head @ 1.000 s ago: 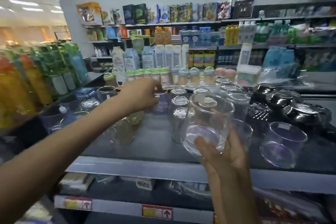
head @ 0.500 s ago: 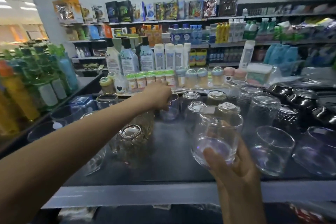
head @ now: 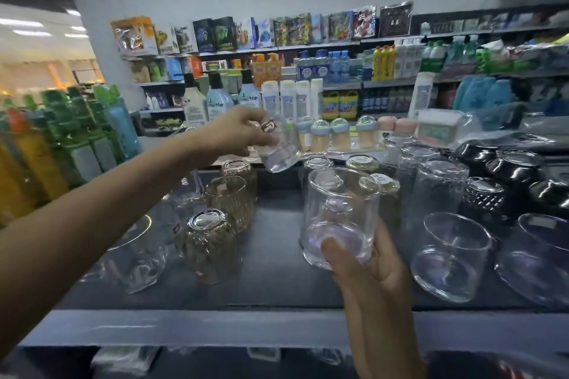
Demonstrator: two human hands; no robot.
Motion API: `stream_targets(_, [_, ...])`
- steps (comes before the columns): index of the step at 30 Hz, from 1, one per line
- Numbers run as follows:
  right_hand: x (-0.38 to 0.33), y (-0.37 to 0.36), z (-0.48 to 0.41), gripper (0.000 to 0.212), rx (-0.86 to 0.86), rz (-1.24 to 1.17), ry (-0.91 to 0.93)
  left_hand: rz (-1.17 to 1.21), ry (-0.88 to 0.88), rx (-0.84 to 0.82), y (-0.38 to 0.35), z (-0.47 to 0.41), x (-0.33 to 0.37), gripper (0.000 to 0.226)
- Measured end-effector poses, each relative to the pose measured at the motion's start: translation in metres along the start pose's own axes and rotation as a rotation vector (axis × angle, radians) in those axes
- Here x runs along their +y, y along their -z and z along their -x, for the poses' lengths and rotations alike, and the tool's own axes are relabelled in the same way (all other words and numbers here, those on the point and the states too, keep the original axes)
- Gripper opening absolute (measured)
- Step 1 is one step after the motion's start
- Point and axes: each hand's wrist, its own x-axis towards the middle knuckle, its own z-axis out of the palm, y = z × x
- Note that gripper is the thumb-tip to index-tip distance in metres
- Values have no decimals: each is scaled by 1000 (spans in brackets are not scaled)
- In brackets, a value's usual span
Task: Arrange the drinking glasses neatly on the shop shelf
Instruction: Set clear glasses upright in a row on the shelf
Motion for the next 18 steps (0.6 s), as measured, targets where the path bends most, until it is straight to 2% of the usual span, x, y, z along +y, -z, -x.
stream_targets(3, [1,-2,0,97,-7,-44,13,344,32,126,3,17,3,18])
stream_targets(5, [5,-3,-1,97,-1,-67,10,598,53,223,2,23,2,38])
stream_targets(8, [11,-5,-2,102,50,-122,5,839,71,282,-7,30,2,64])
stream_targets(12, [13,-10,-4,104,74,-130,6,1297,175,318,-16,33,2,60])
stream_targets(15, [10,-11,-4,108,99,-115,25,1469,263,300,-20,35,3,58])
stream_targets(18, [7,-11,-3,99,76,-79,61,1617,304,314,-23,34,-1,61])
